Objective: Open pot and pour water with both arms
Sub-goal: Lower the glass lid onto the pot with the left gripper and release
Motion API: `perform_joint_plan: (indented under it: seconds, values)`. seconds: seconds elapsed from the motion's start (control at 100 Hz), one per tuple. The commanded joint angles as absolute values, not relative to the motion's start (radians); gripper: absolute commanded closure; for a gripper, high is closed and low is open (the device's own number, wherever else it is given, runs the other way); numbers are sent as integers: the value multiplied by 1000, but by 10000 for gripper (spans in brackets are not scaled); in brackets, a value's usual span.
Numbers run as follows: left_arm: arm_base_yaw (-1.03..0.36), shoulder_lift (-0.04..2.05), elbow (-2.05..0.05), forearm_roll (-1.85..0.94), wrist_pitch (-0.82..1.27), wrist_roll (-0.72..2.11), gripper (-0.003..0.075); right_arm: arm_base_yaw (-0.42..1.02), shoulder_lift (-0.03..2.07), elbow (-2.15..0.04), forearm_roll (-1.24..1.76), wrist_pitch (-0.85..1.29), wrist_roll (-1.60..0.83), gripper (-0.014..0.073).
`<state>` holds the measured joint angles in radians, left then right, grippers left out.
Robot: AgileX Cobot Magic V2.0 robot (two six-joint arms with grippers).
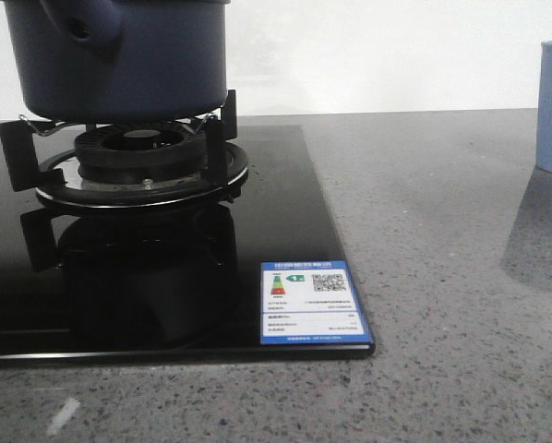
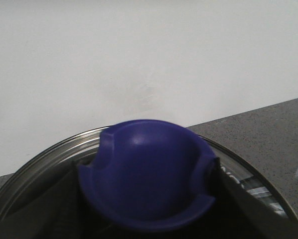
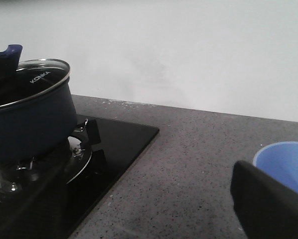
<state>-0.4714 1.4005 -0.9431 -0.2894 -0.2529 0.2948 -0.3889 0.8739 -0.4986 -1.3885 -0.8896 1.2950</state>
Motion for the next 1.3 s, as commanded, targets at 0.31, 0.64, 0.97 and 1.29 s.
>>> perform_joint_plan:
  seconds: [0.31,0.64,0.97,1.29]
  values:
    - [-478,1308,-980,-283,-314,291,183,-395,865,-523,-1341,-928,1291,-9]
    - [-476,1150,-980,-258,-314,295,189,-395,865,-523,-1274,-939,1291,53]
    - [-308,1006,-980,-246,-215,295,742,-395,865,-525,-910,-921,1254,648]
    - [14,742,-814,-241,-95,295,740,-395,698,-510,-904,-620,920,648]
